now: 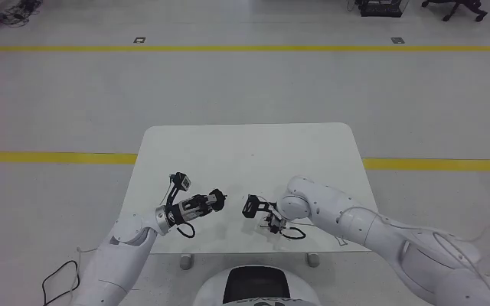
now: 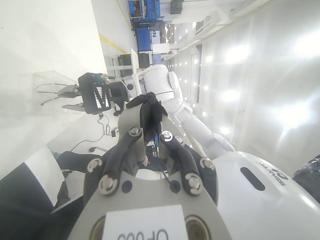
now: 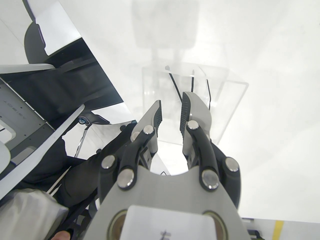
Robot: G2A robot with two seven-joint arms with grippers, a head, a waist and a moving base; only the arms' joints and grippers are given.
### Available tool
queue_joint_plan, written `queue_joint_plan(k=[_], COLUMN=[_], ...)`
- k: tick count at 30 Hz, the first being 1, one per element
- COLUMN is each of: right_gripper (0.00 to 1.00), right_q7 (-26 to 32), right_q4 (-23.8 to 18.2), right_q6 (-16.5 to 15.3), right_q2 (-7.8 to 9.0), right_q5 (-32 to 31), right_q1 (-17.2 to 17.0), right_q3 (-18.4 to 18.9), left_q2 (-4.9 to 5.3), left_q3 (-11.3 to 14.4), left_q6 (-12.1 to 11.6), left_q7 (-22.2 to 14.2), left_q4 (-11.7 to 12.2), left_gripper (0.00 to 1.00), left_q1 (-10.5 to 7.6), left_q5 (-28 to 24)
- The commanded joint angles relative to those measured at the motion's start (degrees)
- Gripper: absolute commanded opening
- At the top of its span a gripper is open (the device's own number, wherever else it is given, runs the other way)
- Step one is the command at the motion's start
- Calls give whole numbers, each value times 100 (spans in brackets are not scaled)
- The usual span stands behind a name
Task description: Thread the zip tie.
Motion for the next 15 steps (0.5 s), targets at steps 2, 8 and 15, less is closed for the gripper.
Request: queue_joint_plan(k=[2,8,15], right_gripper=[18,18,15], right_q7=[24,16,156], right_q4=[83,111,199], right_q6=[0,0,0], right_q2=[-41,-105,-176], right_q5=[-8,-48,-103], right_q1=[4,11,4], right_q3=[0,0,0], left_q2=[0,0,0], left_q3=[0,0,0], left_q6=[0,0,0], left_q7=[0,0,0], left_q4=[0,0,0], left_gripper=[0,0,0], left_q1=[0,0,0], left_q5=[0,0,0])
